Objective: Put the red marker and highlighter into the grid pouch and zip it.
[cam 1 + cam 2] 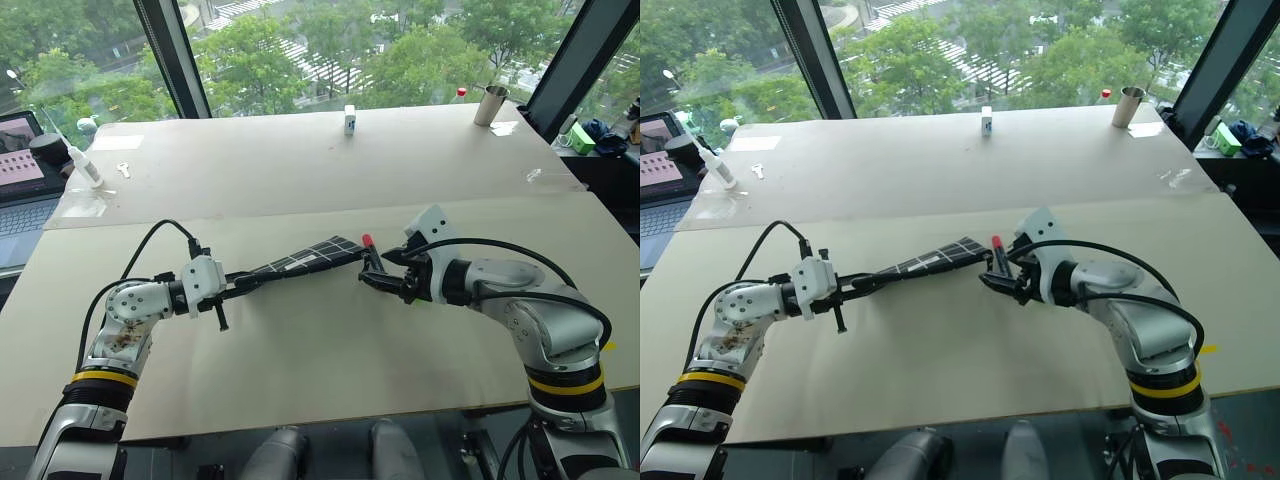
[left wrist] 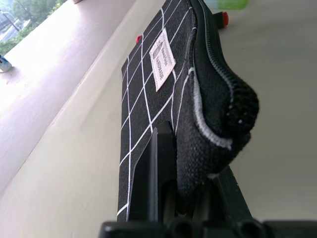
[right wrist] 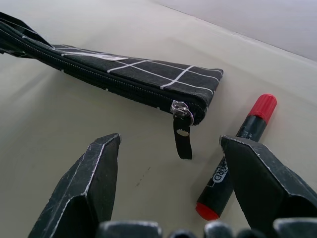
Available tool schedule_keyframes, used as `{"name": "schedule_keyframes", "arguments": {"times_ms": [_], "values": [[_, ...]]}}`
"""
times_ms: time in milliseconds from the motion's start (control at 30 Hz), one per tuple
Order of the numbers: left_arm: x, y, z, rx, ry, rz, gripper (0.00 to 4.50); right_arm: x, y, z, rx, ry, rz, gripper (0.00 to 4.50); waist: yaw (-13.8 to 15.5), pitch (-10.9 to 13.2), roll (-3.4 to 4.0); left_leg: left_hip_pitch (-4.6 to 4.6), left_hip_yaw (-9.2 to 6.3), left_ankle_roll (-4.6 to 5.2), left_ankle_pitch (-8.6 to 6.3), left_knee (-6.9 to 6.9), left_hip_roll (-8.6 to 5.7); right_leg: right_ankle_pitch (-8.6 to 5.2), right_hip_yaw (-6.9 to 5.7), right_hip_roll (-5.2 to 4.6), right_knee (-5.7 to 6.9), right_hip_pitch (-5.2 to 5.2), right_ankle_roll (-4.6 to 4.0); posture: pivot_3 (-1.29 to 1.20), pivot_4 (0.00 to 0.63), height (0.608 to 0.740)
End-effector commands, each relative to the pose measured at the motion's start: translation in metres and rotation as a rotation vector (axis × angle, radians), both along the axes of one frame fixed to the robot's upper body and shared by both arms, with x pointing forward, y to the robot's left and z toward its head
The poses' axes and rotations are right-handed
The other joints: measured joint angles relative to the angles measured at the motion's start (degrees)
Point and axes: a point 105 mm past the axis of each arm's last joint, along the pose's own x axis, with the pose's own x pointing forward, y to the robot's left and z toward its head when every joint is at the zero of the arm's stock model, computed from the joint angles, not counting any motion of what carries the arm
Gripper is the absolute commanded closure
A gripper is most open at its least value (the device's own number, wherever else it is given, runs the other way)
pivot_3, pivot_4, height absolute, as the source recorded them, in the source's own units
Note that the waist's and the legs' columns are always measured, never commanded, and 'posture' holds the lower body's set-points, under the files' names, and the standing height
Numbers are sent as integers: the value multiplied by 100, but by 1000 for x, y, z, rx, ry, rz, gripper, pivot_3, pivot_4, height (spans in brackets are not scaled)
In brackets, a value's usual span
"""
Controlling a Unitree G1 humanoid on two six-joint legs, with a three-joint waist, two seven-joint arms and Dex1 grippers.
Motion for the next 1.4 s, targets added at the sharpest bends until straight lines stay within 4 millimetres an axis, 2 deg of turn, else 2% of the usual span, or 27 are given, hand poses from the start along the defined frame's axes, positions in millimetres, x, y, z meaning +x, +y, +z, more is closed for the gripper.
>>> {"name": "schedule_keyframes", "arguments": {"times_ms": [33, 367, 600, 700, 933, 967, 1000, 1200, 1400], "values": [[1, 1, 14, -16, -51, 13, 4500, 2, 4, 2, -5, -29, 11, 939, 16, 0, 0, 1, 0, 0, 0, 0, 1, 0, 0, 1, 0, 0, 0, 0, 150, 739], [0, 1, 17, -33, -57, 22, 4500, 21, 23, -20, -25, -23, -6, 939, 20, 0, 0, 3, 3, -1, 0, 0, 2, 0, 1, 1, 1, -1, 0, 0, 150, 739], [-2, 0, 16, -38, -59, 23, 4500, 34, 31, -20, -19, -55, -21, 939, 17, 0, 0, 4, 3, -1, 1, 0, 2, 0, 1, 2, 3, -1, 0, 0, 150, 739], [-2, 0, 17, -39, -61, 24, 4500, 32, 35, -18, -17, -68, 10, 1632, 16, 0, 0, 4, 3, -2, 1, 0, 2, 0, 1, 2, 3, -1, 0, 0, 150, 739], [-1, 0, 16, -40, -65, 29, 4500, 16, 47, -12, 8, -69, 127, 4096, 16, 0, 0, 4, 3, -1, 1, 0, 3, 0, 1, 3, 2, -2, 0, 0, 150, 739], [-1, 0, 16, -40, -65, 30, 4500, 13, 49, -11, 9, -68, 150, 4339, 16, 0, 0, 4, 3, -1, 1, 0, 3, 0, 1, 3, 2, -1, 0, 0, 150, 739], [-1, 0, 15, -41, -66, 30, 4500, 10, 51, -11, 9, -65, 165, 4486, 16, 0, 0, 4, 3, -1, 1, 0, 3, 0, 1, 3, 2, -2, 0, 0, 150, 739], [-1, -2, 13, -45, -61, 28, 4500, 7, 67, -23, -75, -34, 229, 4486, 14, 0, 0, 4, 3, -2, 1, 0, 3, 0, 0, 3, 2, -2, 0, 0, 150, 739], [1, -4, 13, -51, -62, 21, 4500, 5, 91, -20, -146, -80, 354, 4486, -2, 0, 0, 4, 3, -2, 1, 0, 3, 0, 0, 3, 2, -3, 0, 0, 150, 739]]}}
